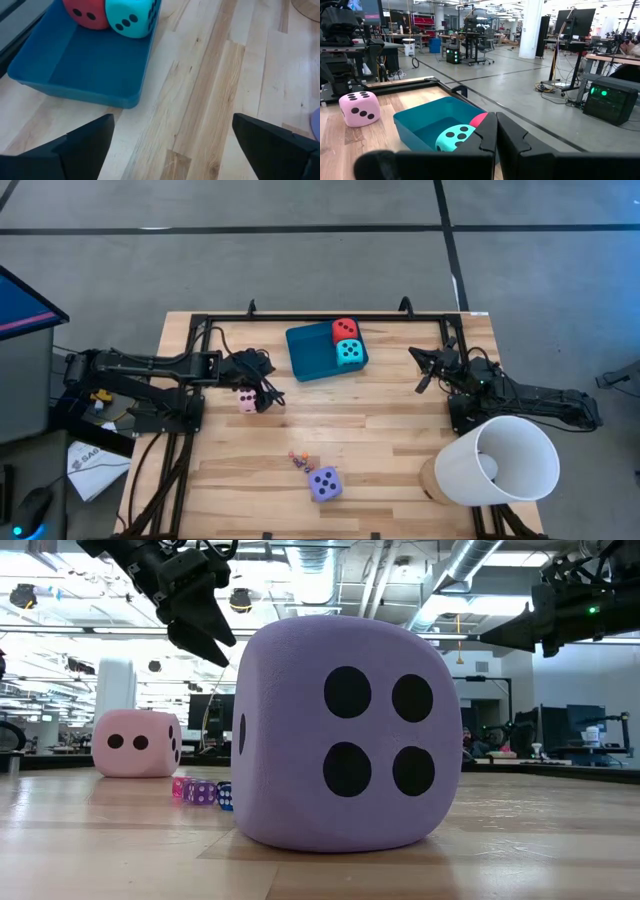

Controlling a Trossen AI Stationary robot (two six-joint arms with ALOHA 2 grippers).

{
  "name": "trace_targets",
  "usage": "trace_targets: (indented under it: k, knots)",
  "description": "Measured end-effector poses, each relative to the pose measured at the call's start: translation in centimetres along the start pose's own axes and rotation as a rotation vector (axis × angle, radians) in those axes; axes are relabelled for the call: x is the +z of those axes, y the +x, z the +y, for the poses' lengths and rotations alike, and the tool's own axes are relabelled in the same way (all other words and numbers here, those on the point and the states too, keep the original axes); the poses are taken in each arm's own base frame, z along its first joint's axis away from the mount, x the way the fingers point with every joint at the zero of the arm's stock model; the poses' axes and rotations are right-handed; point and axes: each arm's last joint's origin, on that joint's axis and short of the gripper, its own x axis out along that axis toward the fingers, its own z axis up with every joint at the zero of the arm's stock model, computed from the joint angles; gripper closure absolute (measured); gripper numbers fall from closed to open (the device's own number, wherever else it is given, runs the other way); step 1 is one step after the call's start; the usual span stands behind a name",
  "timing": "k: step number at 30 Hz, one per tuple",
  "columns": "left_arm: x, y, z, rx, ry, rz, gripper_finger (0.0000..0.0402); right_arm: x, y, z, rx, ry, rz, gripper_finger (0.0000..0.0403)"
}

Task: Pick & Place Dice
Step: Put the large pink dice into the blue bin

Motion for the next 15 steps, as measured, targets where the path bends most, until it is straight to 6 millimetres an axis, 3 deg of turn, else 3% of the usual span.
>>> trace_targets:
  k: [8, 15]
  knots:
    - [-0.4, 0.0, 0.2, 0.016, 0.007, 0.041, 0.0003, 0.0, 0.0, 0.0, 0.000, 0.000, 0.000, 0.0403]
    - [-1.3, 0.1, 1.5, 0.081, -0.006, 0.156, 0.0002, 0.0, 0.0, 0.0, 0.000, 0.000, 0.000, 0.0403]
